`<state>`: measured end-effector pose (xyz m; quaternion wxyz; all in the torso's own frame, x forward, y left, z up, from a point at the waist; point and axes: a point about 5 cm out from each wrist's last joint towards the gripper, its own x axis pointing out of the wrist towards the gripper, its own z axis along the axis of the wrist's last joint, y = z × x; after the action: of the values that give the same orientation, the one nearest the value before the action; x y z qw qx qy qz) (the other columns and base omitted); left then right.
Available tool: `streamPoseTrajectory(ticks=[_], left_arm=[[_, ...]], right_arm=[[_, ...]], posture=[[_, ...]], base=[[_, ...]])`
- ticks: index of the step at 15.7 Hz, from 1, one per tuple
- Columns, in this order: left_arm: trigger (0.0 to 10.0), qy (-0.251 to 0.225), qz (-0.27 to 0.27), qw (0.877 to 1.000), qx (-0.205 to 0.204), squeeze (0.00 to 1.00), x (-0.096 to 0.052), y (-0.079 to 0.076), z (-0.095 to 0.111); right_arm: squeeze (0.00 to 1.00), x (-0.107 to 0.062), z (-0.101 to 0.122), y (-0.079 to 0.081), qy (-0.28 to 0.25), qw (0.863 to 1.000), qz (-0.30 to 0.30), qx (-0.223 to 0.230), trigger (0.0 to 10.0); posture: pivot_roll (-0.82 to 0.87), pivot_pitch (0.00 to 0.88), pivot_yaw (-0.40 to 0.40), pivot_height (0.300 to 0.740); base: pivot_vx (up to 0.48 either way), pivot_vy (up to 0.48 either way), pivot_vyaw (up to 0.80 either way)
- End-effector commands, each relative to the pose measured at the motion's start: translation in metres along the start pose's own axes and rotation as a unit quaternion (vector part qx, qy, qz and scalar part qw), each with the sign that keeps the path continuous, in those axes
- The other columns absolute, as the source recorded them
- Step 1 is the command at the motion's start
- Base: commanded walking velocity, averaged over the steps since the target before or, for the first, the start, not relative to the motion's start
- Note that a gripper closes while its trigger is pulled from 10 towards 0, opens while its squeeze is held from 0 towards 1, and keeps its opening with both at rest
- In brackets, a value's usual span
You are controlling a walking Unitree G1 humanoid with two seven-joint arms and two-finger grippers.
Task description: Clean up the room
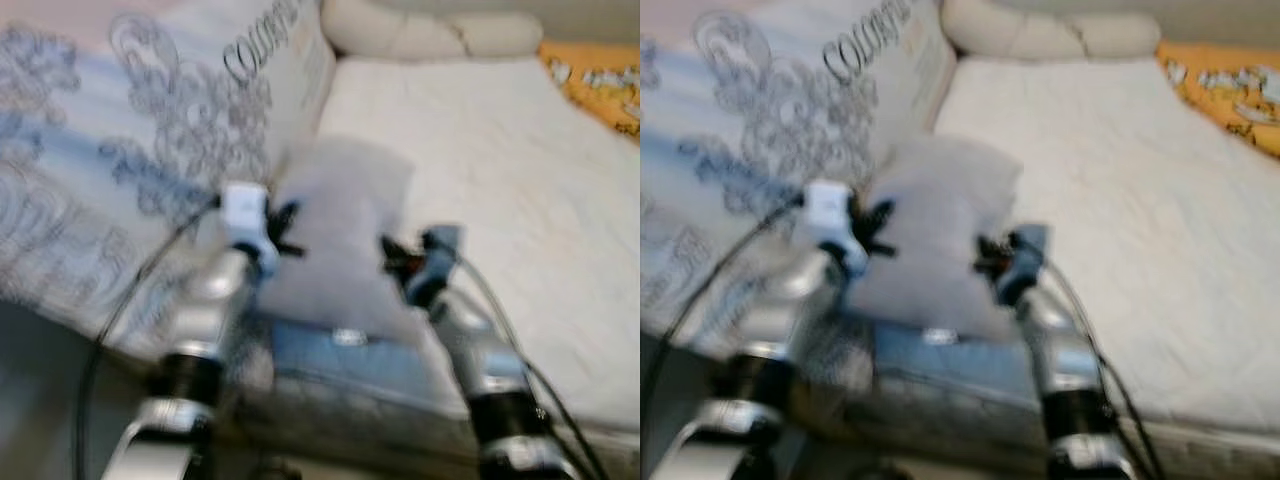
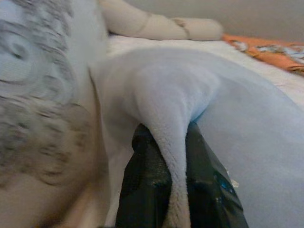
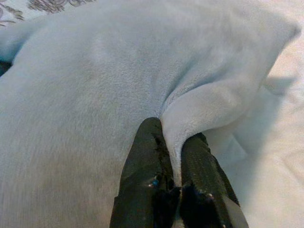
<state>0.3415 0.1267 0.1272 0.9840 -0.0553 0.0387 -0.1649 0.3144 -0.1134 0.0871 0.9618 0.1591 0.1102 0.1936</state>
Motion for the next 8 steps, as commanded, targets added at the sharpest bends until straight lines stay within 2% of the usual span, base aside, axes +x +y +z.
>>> streamPoseTrajectory(ticks=[1,3,5,8], left_arm=[[10.0,-0.018,-0.013,1.000,0.002,0.00,0.004,-0.009,0.009],[10.0,-0.010,-0.015,1.000,0.005,0.00,0.006,-0.010,0.006],[10.0,0.004,-0.027,0.999,0.027,0.00,0.011,-0.017,0.001],[10.0,-0.003,-0.052,0.998,0.040,0.00,0.023,-0.028,0.004]], right_arm=[[0.00,-0.002,0.008,-0.006,-0.015,1.000,-0.008,-0.006,10.0],[0.00,-0.002,0.009,-0.009,-0.020,1.000,-0.022,0.002,10.0],[0.00,-0.001,0.011,-0.017,-0.027,0.998,-0.050,0.017,10.0],[0.00,0.002,0.012,-0.034,-0.037,0.993,-0.107,0.023,10.0]], posture=[[0.03,0.000,0.083,0.740],[0.03,0.000,0.084,0.740],[0.02,0.000,0.083,0.740],[0.02,0.000,0.087,0.740]], base=[[0.300,0.000,0.00],[0.277,0.000,0.00],[0.000,0.000,0.00],[0.000,0.000,0.00]])
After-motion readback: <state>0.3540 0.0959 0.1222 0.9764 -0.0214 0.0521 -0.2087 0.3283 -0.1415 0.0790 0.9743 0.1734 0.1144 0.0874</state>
